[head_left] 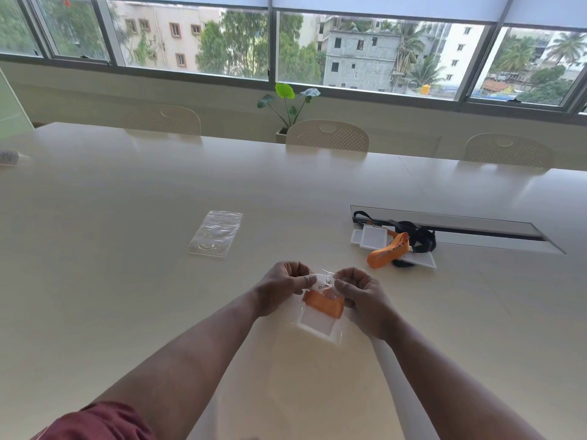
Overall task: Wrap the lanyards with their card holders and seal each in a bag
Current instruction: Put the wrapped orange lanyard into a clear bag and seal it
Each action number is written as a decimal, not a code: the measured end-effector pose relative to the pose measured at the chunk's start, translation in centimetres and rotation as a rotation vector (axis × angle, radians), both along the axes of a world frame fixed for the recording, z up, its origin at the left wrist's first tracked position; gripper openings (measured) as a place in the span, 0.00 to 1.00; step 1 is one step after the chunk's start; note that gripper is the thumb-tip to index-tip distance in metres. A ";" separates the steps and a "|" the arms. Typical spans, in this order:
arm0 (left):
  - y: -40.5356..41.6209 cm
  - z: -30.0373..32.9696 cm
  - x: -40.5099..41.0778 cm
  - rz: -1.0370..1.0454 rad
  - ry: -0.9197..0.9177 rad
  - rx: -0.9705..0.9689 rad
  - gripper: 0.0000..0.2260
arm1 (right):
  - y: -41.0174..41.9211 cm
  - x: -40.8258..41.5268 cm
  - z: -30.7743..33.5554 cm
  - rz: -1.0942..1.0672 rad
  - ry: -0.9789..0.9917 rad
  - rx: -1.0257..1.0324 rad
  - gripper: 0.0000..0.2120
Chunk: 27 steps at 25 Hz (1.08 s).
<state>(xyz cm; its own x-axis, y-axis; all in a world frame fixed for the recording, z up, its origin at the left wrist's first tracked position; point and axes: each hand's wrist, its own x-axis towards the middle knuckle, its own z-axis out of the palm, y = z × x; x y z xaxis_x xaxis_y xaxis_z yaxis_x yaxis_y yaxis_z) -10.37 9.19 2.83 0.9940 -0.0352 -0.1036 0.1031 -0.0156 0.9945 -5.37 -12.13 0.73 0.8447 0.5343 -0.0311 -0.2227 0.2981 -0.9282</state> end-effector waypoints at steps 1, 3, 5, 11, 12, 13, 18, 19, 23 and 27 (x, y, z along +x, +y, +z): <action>-0.1 -0.1 0.1 0.009 0.006 -0.016 0.02 | -0.1 0.1 -0.1 0.014 -0.009 -0.016 0.06; -0.3 0.0 0.1 0.023 0.027 -0.055 0.04 | -0.2 0.3 -0.3 0.050 -0.023 -0.061 0.08; -0.4 0.1 0.2 0.045 0.047 -0.079 0.05 | -0.2 0.5 -0.4 0.085 -0.038 -0.114 0.11; -0.9 0.3 0.3 0.051 0.087 -0.105 0.04 | 0.0 0.4 -0.2 0.120 -0.056 -0.162 0.16; -0.9 0.3 0.3 0.042 0.084 -0.094 0.04 | 0.0 0.3 -0.2 0.119 -0.052 -0.157 0.18; -0.8 0.3 0.3 0.029 0.079 -0.085 0.05 | -0.1 0.4 -0.1 0.118 -0.046 -0.148 0.20; -0.5 0.0 0.4 0.020 0.068 -0.097 0.07 | -0.2 0.2 0.2 0.120 -0.053 -0.155 0.16; -0.5 0.0 0.5 0.029 0.074 -0.117 0.07 | -0.1 0.2 0.3 0.111 -0.051 -0.160 0.14; -0.2 -0.1 0.6 0.028 0.104 -0.190 0.07 | 0.1 0.1 0.4 0.102 -0.035 -0.202 0.07; -0.1 0.0 0.6 -0.021 0.100 -0.181 0.05 | -0.1 0.1 0.5 0.144 -0.068 -0.231 0.05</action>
